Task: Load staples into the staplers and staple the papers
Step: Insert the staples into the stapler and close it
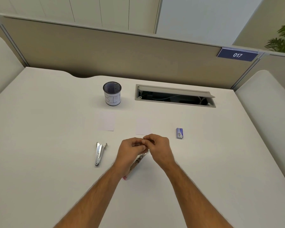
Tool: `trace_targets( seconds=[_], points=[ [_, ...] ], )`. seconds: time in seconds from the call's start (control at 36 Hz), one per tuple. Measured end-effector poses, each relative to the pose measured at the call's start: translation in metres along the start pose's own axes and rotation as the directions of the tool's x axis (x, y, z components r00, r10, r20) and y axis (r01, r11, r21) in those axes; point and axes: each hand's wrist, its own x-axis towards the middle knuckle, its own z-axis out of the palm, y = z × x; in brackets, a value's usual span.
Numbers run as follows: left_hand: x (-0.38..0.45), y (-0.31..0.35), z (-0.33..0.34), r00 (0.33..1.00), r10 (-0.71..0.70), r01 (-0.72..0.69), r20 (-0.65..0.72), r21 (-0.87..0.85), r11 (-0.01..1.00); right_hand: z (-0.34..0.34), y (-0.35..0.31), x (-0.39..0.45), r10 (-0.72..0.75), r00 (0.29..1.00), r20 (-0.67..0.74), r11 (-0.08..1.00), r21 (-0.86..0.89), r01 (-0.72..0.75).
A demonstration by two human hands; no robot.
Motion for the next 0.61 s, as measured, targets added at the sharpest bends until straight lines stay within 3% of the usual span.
trace_targets(
  seconds=[0.19, 0.44, 0.61],
  points=[
    [0.004, 0.003, 0.003, 0.997, -0.078, 0.078, -0.005, -0.099, 0.992, -0.005, 0.002, -0.001, -0.063, 0.996, 0.068, 0.981, -0.178, 0.074],
    [0.005, 0.001, 0.005, 0.995, -0.096, 0.094, -0.013, -0.108, 0.990, -0.009, 0.010, -0.002, -0.047, 0.999, -0.018, 0.993, -0.110, 0.045],
    [0.006, -0.001, 0.004, 0.994, -0.111, 0.108, -0.018, -0.120, 0.987, -0.009, 0.016, 0.000, -0.052, 0.999, -0.002, 0.995, -0.084, 0.052]
  ],
)
